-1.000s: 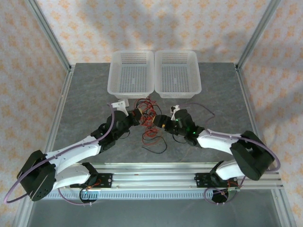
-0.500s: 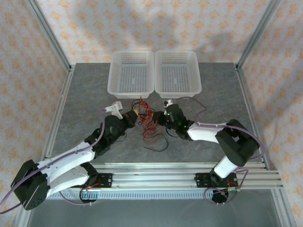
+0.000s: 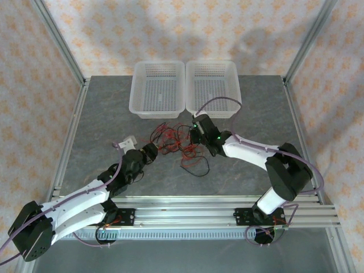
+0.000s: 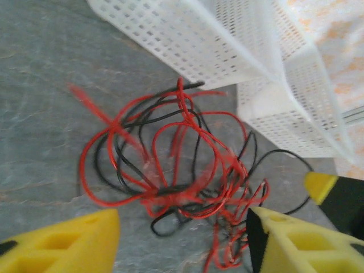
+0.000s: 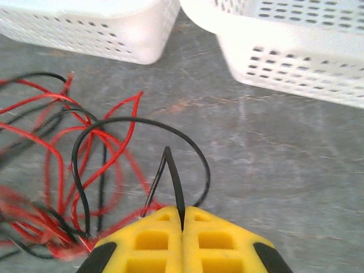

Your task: Untangle the cables

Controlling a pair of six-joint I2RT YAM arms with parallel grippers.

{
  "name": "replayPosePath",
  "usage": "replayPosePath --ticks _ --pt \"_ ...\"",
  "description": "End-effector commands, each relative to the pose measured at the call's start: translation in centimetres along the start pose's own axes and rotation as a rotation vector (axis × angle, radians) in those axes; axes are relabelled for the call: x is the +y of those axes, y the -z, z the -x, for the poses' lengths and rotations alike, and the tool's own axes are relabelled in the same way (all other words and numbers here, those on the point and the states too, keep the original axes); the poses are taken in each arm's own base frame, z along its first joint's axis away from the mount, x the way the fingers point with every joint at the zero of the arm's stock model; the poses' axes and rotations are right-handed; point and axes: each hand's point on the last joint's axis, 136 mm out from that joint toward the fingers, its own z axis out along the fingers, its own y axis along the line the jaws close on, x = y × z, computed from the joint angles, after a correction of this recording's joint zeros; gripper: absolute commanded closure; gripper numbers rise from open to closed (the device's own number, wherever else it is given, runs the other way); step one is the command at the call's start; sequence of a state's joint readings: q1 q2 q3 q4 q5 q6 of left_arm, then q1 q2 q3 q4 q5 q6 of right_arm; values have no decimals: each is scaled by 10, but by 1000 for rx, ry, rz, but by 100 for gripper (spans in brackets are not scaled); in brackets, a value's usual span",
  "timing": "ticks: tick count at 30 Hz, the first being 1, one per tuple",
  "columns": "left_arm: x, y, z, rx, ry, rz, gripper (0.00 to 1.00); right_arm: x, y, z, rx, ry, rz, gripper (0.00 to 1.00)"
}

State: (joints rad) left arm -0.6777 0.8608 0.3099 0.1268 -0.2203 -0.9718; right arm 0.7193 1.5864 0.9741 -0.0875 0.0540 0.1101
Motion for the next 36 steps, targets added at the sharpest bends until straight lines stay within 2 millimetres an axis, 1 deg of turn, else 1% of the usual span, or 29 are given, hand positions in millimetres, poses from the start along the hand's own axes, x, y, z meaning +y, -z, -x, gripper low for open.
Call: replayPosePath --ticks 1,5,9,10,11,13,15,17,18,19,21,24,27,29,31,36 --pt "18 2 5 -35 5 69 35 -26 3 -19 104 169 -139 100" --pt "20 2 9 -40 -39 118 33 -37 3 -27 147 188 -199 100" --pt "18 -4 11 -22 -102 170 28 -49 9 -36 182 159 -260 100" --pt "17 -6 10 -15 -119 180 27 -50 11 -38 187 145 -265 99" --pt "16 -9 9 -7 -138 192 27 -53 14 -40 192 125 -274 95" --pt "10 -19 6 14 -178 205 27 -57 18 -45 199 79 -289 85" --pt "3 -32 5 30 -229 225 27 -61 22 -50 211 20 -303 67" --pt "-1 -46 5 37 -279 256 27 -64 25 -53 215 -44 -305 53" --pt "-3 -55 5 40 -304 272 28 -63 27 -54 214 -75 -296 49" --pt "-2 -64 2 54 -326 288 30 -62 29 -53 209 -104 -283 48" --pt "-2 -83 -1 79 -355 307 37 -57 33 -50 192 -179 -237 46" --pt "2 -105 -7 108 -377 328 48 -38 38 -47 169 -288 -120 46" --pt "8 -117 -17 146 -396 348 56 -20 36 -53 172 -397 -7 47" --pt "13 -121 -28 184 -388 346 59 -14 32 -62 186 -458 34 48" --pt "20 -119 -42 226 -367 339 60 -13 26 -74 207 -493 42 49" --pt "33 -104 -82 319 -332 329 60 -7 12 -104 289 -523 48 51"
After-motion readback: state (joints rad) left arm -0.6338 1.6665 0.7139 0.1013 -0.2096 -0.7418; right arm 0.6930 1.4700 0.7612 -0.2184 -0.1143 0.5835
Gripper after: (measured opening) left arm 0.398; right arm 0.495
